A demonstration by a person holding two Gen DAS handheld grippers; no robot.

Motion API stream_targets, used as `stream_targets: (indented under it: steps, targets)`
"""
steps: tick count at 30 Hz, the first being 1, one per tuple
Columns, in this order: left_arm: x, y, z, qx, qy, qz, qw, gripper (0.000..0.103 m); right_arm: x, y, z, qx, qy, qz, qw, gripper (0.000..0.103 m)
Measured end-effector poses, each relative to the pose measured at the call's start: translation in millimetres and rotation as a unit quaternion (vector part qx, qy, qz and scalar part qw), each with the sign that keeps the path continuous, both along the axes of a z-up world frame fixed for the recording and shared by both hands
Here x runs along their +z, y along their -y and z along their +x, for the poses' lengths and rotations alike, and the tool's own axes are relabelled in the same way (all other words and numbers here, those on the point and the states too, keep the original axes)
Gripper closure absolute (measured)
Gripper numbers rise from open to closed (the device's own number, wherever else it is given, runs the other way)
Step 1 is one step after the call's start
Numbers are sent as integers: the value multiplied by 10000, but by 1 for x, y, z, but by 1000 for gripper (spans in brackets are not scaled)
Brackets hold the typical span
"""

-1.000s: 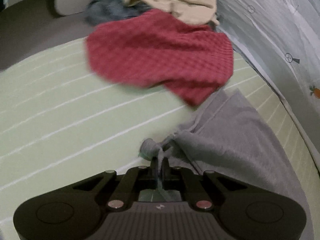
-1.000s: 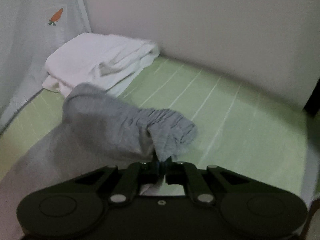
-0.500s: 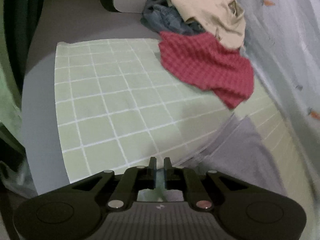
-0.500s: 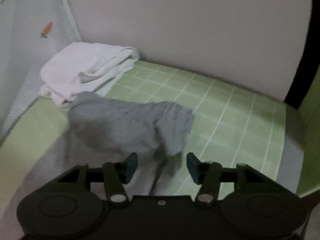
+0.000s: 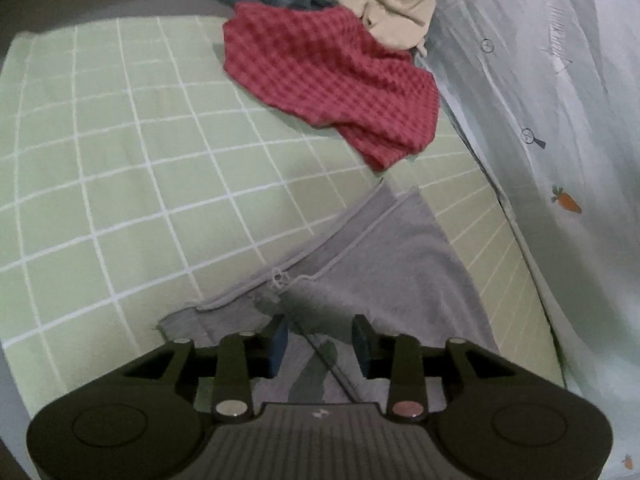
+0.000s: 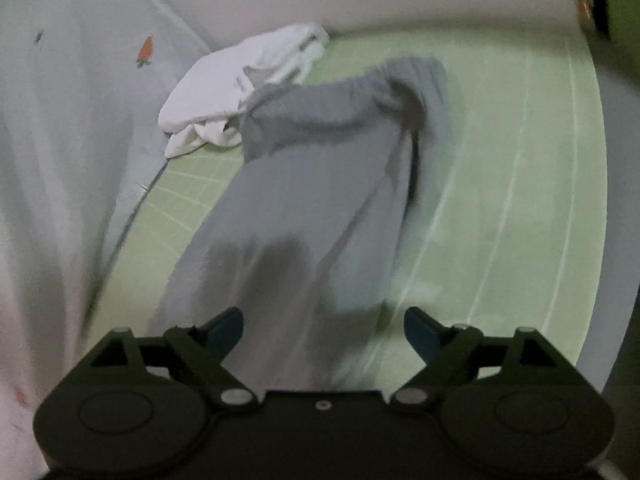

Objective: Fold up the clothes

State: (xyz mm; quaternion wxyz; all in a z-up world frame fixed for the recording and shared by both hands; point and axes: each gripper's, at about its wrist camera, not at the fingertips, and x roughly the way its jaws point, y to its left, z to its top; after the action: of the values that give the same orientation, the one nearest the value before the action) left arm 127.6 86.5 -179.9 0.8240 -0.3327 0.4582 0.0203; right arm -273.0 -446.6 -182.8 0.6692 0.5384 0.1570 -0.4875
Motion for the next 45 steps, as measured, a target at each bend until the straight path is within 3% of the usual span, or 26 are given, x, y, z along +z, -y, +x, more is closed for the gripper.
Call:
stream_targets:
  steps: [4, 8, 9, 10, 11, 15, 16, 21, 28, 30, 33, 36, 38, 41, 45]
  targets:
    - [-5, 0, 5, -52, -38, -32, 10000, 68, -24, -22, -10, -440, 1222, 1004, 9864, 22]
    - [-3, 1, 9, -185, 11, 49, 9998, 69, -36, -39, -6, -527, 1443, 1477, 9770, 36]
    - [-3, 1, 10, -211, 37, 59, 9998, 75, -39, -43, -5, -532, 1493, 1575, 9747, 40]
    - [-2, 1, 11, -237, 67, 54, 9997, 87, -38, -44, -2, -465, 1524, 1584, 9744, 49]
    - [-1, 1, 12, -254, 80, 52, 9996, 92, -38, -46, 1, -397, 1555, 1594, 9741, 55]
    - [2, 2, 17, -319, 89, 98, 9994, 97, -32, -50, 18, 34, 1658, 1499, 9747, 95]
    - [2, 2, 18, -346, 101, 110, 9993, 99, -30, -49, 22, 163, 1698, 1469, 9743, 99]
    - [22, -1, 18, -267, 293, 143, 9991, 101, -10, -46, 27, 338, 1899, 1145, 9745, 101]
    - [80, -9, 1, -162, 1052, -27, 9943, 101, 17, -36, 18, 415, 2360, 969, 9660, 101]
    - [83, -11, -9, -157, 1054, 119, 9942, 101, 18, -38, 14, 496, 2225, 956, 9690, 101]
    - [64, -16, -22, -68, 750, 431, 9962, 101, 8, -37, 14, 558, 1915, 1102, 9737, 101]
    - [43, -28, -33, 224, 418, 402, 9981, 101, -8, -38, 10, 526, 1778, 1447, 9719, 101]
    - [46, -34, -43, 340, 483, 418, 9974, 101, -12, -40, 7, 551, 1702, 1576, 9712, 101]
    - [57, -33, -47, 177, 644, 815, 9944, 101, -4, -41, 7, 813, 1500, 1439, 9748, 101]
    - [38, -32, -39, 20, 305, 1346, 9904, 100, -3, -39, 22, 1371, 825, 1356, 9778, 97]
